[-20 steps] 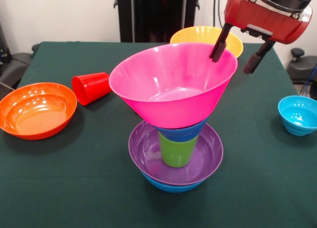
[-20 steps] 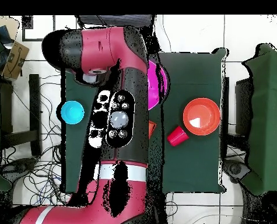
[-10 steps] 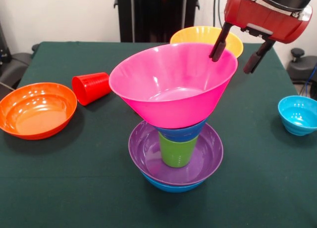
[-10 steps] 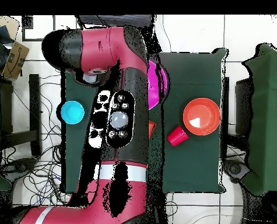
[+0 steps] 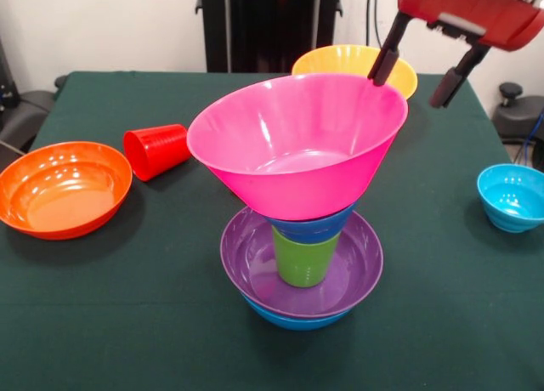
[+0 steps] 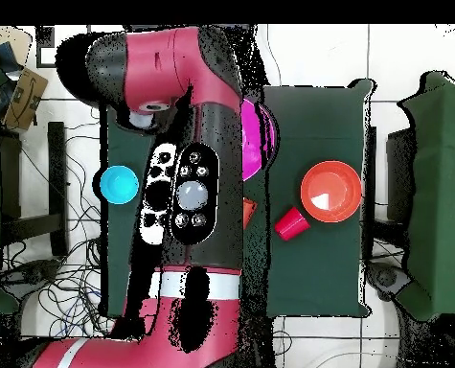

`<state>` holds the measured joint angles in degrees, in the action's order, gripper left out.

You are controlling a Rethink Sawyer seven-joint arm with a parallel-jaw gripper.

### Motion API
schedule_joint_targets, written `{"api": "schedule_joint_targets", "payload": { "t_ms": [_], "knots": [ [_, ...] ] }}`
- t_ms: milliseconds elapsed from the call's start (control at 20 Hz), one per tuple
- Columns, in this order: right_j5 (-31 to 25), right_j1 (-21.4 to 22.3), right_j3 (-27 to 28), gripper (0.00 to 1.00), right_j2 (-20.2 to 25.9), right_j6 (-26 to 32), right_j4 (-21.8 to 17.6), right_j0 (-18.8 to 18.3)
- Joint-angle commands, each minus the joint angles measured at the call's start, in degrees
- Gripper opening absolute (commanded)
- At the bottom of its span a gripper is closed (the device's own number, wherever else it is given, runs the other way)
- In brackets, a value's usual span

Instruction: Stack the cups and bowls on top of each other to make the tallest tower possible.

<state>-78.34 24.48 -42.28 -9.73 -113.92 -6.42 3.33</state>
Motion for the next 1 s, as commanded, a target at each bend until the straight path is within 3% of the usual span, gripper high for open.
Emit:
{"api": "schedule_joint_targets", "payload": {
  "t_ms": [50,400,1000],
  "knots": [
    [-6.9,-0.2,3.0,1.00,3.4,5.5,-1.8,-0.7],
    [-8.4,0.3,3.7,1.00,3.1,5.0,-1.7,-0.5],
    [-0.8,5.8,-9.3,1.00,2.8,-1.6,0.3,2.4]
  ]
}}
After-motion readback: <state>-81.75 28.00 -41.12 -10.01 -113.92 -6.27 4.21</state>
